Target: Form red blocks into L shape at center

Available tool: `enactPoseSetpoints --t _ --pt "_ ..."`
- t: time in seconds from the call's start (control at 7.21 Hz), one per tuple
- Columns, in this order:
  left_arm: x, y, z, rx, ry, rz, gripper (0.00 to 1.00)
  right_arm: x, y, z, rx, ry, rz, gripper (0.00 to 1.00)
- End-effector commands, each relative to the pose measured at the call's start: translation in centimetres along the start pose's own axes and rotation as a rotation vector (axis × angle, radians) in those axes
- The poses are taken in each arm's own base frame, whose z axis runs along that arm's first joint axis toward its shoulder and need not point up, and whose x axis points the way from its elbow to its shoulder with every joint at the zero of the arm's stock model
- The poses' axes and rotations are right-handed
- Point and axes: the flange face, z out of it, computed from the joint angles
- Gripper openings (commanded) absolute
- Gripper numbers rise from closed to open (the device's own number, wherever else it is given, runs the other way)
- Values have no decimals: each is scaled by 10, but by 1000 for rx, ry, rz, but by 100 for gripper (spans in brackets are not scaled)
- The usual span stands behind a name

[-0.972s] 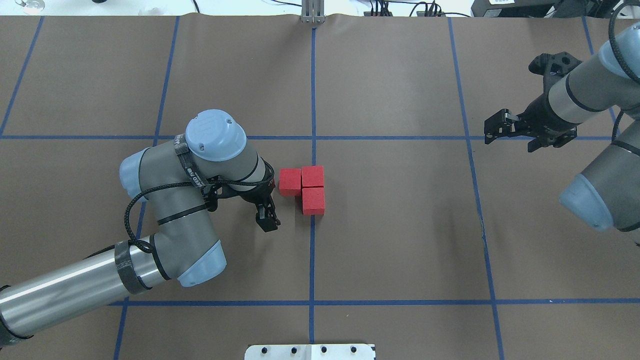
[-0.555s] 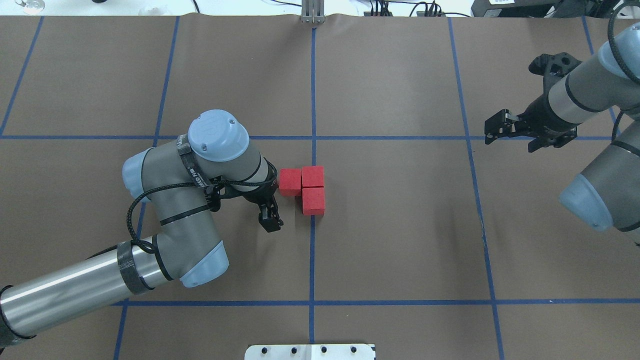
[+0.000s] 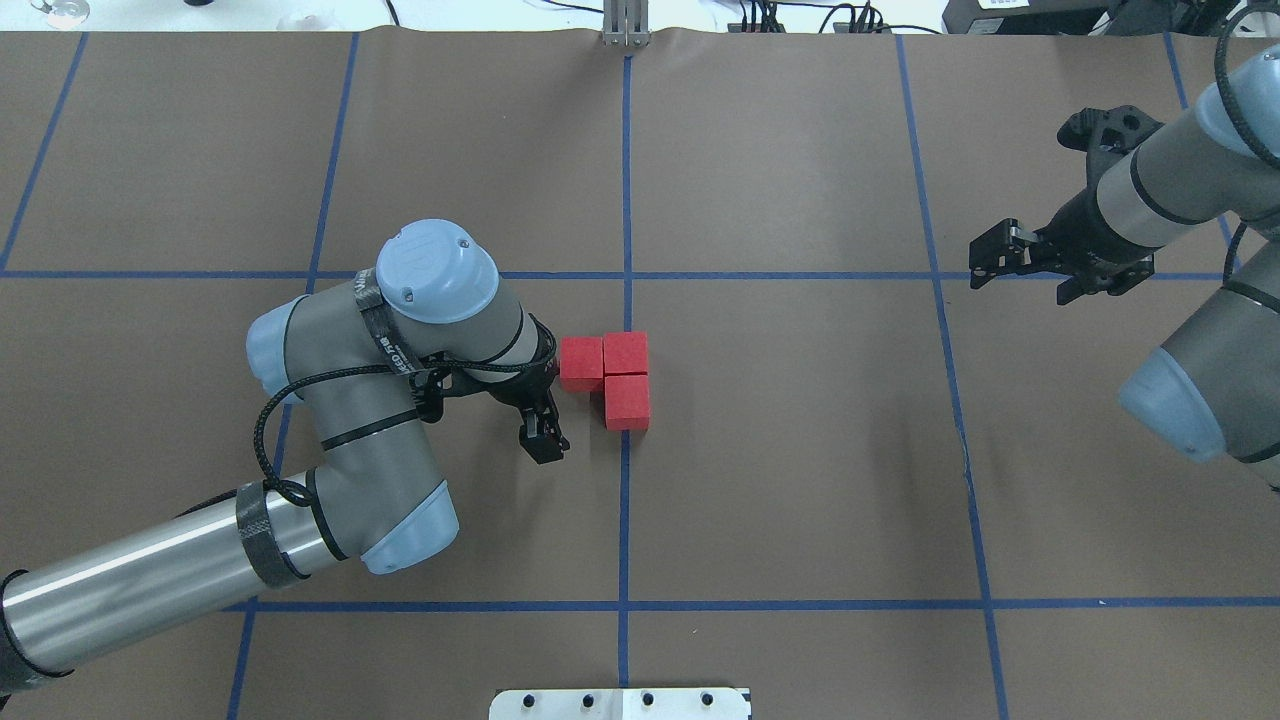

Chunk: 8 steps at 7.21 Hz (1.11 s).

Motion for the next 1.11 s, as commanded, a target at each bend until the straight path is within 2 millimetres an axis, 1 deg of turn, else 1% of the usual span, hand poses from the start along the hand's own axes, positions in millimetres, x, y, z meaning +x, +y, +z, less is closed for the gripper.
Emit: enactPoseSetpoints --t 0.0,0.28,0.42,0.56,0.69,0.83,0.97 --pt "0 1 0 0 0 0 100 0 0 0 0 0 0 100" --pt "0 1 0 0 0 0 100 0 0 0 0 0 0 100" --pt "2 -4 -1 3 2 9 100 0 0 0 0 0 0 100" --pt "2 -5 -5 -1 2 73 100 0 0 0 0 0 -1 100" --pt "6 -12 -10 -2 8 97 100 1 0 1 -1 1 0 100" --pt "-2 -30 -23 -13 12 208 100 1 -1 0 0 1 1 100" --pt "-4 -62 -46 -21 32 318 100 2 -2 1 0 3 2 100"
